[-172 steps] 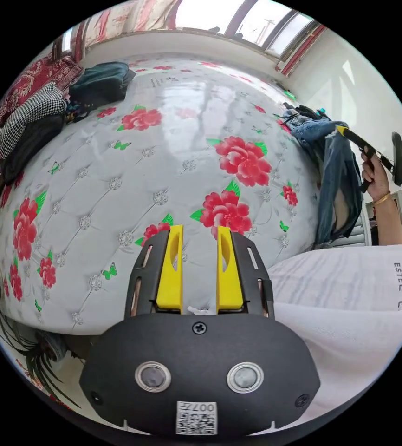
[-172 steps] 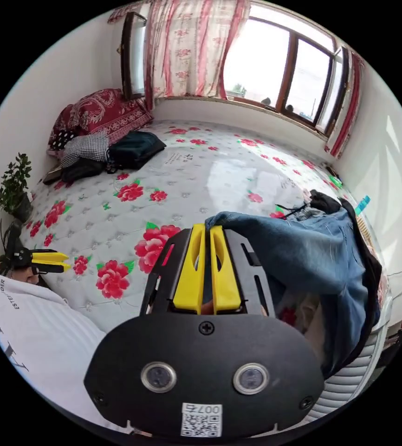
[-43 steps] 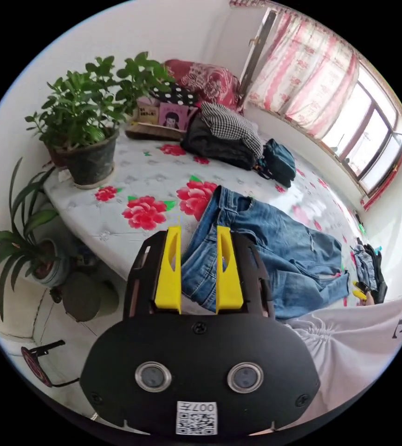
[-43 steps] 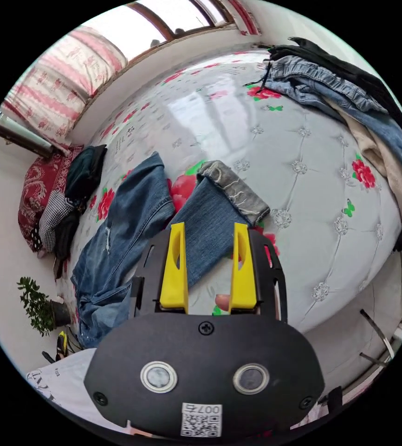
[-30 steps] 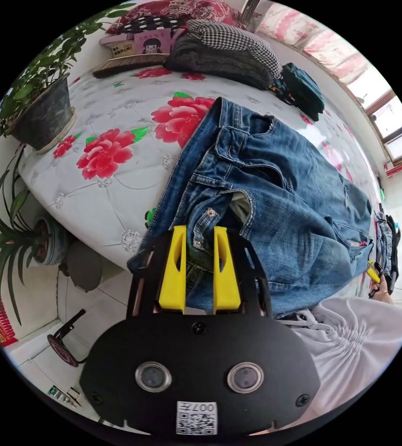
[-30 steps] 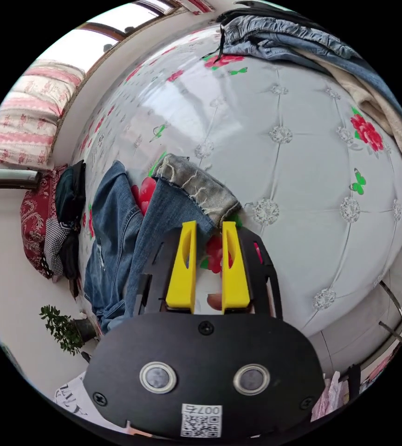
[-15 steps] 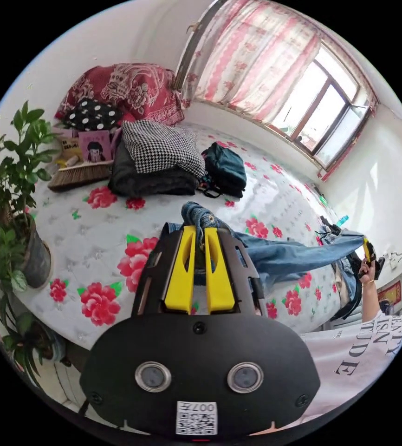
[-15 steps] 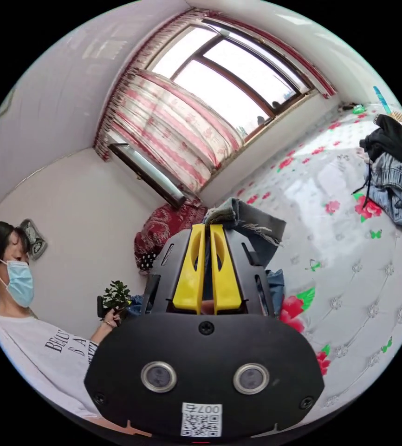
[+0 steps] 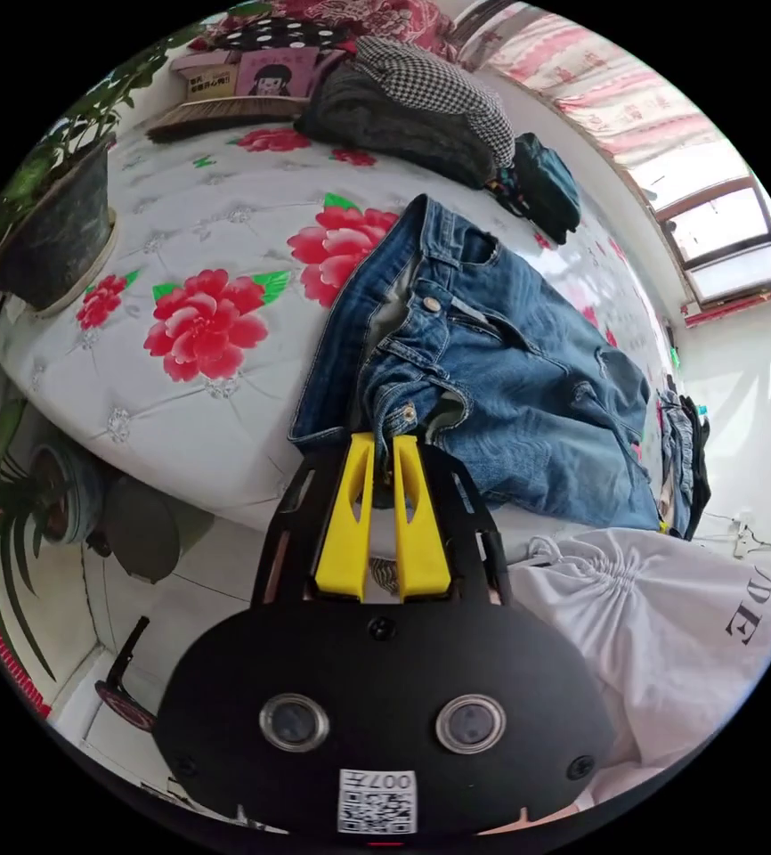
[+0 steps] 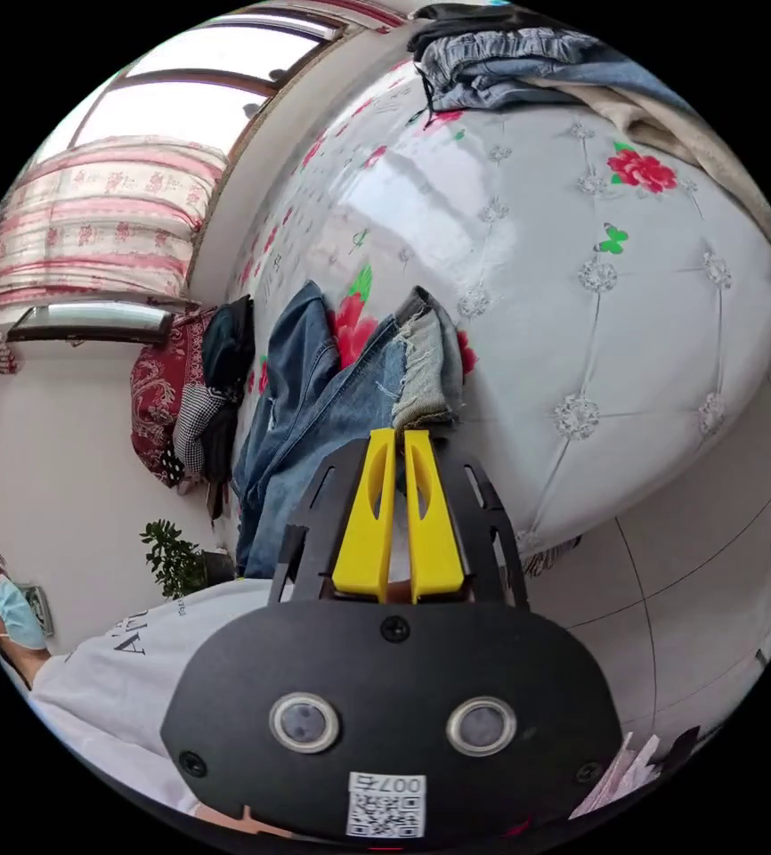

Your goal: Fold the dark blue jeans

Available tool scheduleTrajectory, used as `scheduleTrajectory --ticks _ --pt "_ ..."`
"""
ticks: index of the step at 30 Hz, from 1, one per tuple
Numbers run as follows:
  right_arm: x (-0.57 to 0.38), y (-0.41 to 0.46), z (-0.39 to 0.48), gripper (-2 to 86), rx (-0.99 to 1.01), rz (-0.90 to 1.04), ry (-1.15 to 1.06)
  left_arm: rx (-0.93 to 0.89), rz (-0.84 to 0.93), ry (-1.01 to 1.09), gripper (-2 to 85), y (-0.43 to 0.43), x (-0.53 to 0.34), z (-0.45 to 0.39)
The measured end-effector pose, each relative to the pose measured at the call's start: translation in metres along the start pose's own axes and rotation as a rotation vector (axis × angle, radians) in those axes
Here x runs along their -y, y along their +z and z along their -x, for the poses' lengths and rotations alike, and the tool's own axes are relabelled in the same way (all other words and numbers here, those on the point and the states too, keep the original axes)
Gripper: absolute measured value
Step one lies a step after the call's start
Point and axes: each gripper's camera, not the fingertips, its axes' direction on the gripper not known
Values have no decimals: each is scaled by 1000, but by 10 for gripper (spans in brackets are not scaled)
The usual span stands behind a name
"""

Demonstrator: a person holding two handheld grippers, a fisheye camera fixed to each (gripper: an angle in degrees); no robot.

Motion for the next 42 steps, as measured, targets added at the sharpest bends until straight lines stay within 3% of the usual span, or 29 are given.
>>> scheduleTrajectory --ticks 5,7,9,14,19,26,27,32,34,35,39,42 --pt "-19 2 18 25 -226 93 -68 58 108 66 52 11 7 -21" --pt "-31 32 6 49 -435 130 17 55 113 -10 68 18 3 -18" --pt "-39 35 12 62 -487 83 27 22 44 -83 83 7 -2 -16" --pt "-42 14 71 81 -388 -225 -80 187 -155 -129 82 -49 1 -38" --pt "33 114 127 99 -138 -113 -163 104 -150 1 79 -42 46 -97" --pt "88 298 210 93 -172 90 -187 85 80 158 16 51 105 -213" --pt "83 311 231 70 -296 36 -163 115 98 166 10 58 108 -221" --pt "37 337 356 12 -276 -26 -497 433 231 366 -9 102 118 -286" --pt "-18 349 442 6 -194 -15 -803 508 244 454 -9 108 116 -304" --pt "-33 358 460 5 -165 22 -874 535 244 469 -9 110 116 -311" --pt "-140 459 536 12 81 505 -1147 529 208 434 -10 108 116 -318" --pt "-189 485 545 29 92 545 -1199 491 169 404 -10 103 116 -318"
